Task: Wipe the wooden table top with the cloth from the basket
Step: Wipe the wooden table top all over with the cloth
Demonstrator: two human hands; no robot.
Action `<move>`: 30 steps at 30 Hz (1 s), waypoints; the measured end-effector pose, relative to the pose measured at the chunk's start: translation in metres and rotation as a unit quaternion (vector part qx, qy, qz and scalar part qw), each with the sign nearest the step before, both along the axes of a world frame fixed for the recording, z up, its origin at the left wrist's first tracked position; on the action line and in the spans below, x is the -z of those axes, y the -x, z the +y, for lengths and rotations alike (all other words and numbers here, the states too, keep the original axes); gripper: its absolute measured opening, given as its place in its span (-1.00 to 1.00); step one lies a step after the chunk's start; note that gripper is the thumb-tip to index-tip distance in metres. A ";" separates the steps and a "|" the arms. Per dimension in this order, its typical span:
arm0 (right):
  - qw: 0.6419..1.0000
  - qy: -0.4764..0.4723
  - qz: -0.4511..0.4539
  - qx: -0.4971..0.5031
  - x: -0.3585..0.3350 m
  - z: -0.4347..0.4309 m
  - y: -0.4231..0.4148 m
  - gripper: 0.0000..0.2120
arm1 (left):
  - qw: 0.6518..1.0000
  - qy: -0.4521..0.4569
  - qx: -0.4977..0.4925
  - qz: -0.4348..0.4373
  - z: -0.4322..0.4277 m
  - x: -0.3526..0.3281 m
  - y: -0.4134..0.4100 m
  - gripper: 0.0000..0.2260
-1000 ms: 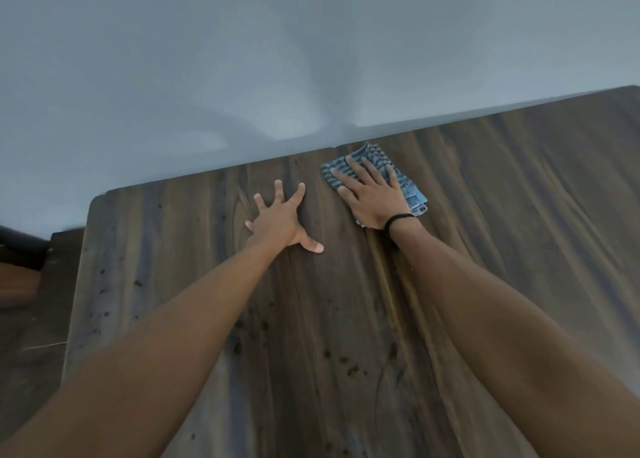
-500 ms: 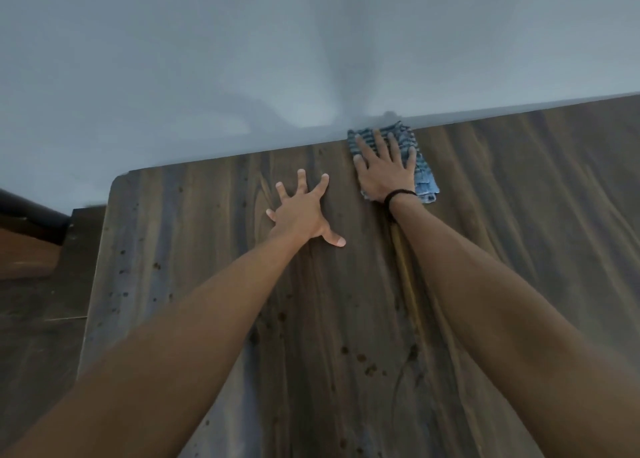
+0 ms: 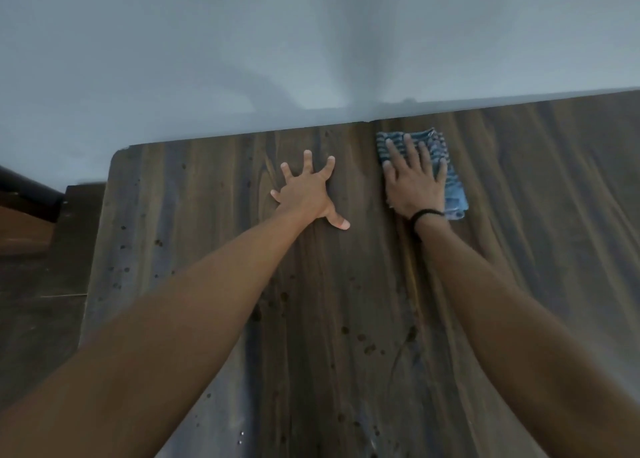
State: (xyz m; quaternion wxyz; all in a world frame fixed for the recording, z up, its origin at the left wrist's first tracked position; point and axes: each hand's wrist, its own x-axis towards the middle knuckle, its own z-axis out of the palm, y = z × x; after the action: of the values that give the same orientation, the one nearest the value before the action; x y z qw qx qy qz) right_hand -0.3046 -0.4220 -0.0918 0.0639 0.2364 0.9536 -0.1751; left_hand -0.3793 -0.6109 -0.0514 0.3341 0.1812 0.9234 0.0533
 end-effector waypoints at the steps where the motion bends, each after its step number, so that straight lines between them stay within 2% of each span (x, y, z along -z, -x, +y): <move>1: 0.999 -0.021 0.000 -0.033 0.002 -0.011 -0.010 -0.50 | 1.000 0.001 0.000 0.000 0.000 0.001 0.000 0.28; 3: 0.993 -0.026 -0.008 -0.114 0.002 -0.019 -0.035 -0.51 | 1.000 0.006 0.001 0.003 -0.003 0.000 0.000 0.29; 4: 0.994 -0.025 -0.013 -0.105 0.001 -0.018 -0.046 -0.52 | 1.000 0.007 0.004 0.004 -0.003 0.000 -0.001 0.29; 7: 1.000 -0.014 -0.004 0.028 0.002 -0.024 -0.069 -0.51 | 1.000 0.007 0.027 -0.011 0.000 -0.002 0.001 0.29; 10: 0.996 -0.029 -0.016 -0.086 0.001 -0.047 -0.090 -0.51 | 0.997 0.041 0.058 -0.039 -0.016 -0.011 0.014 0.27; 12: 0.993 -0.026 -0.017 -0.110 -0.002 -0.031 -0.091 -0.52 | 0.995 0.057 0.076 -0.041 -0.034 -0.012 0.024 0.25; 16: 1.000 0.002 -0.008 0.029 0.002 -0.019 -0.034 -0.51 | 0.993 0.057 0.099 -0.026 -0.047 -0.008 0.027 0.25; 20: 0.997 -0.009 -0.012 -0.081 0.002 -0.019 0.027 -0.50 | 0.994 0.058 0.085 -0.031 -0.045 -0.008 0.026 0.27; 24: 1.000 0.010 -0.020 -0.002 -0.003 -0.019 0.064 -0.49 | 0.994 0.056 0.085 -0.028 -0.043 -0.009 0.025 0.26; 28: 0.992 -0.013 -0.014 -0.124 -0.003 -0.028 0.059 -0.50 | 0.994 0.058 0.086 -0.023 -0.044 -0.008 0.026 0.27; 30: 0.997 -0.008 -0.012 -0.079 -0.003 -0.024 0.062 -0.50 | 0.995 0.056 0.084 -0.027 -0.043 -0.008 0.027 0.27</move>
State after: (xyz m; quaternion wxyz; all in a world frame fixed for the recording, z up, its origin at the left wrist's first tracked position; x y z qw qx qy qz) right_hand -0.3666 -0.4456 -0.0888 0.0867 0.1627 0.9700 -0.1587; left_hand -0.4067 -0.6544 -0.0436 0.3715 0.2373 0.8973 -0.0218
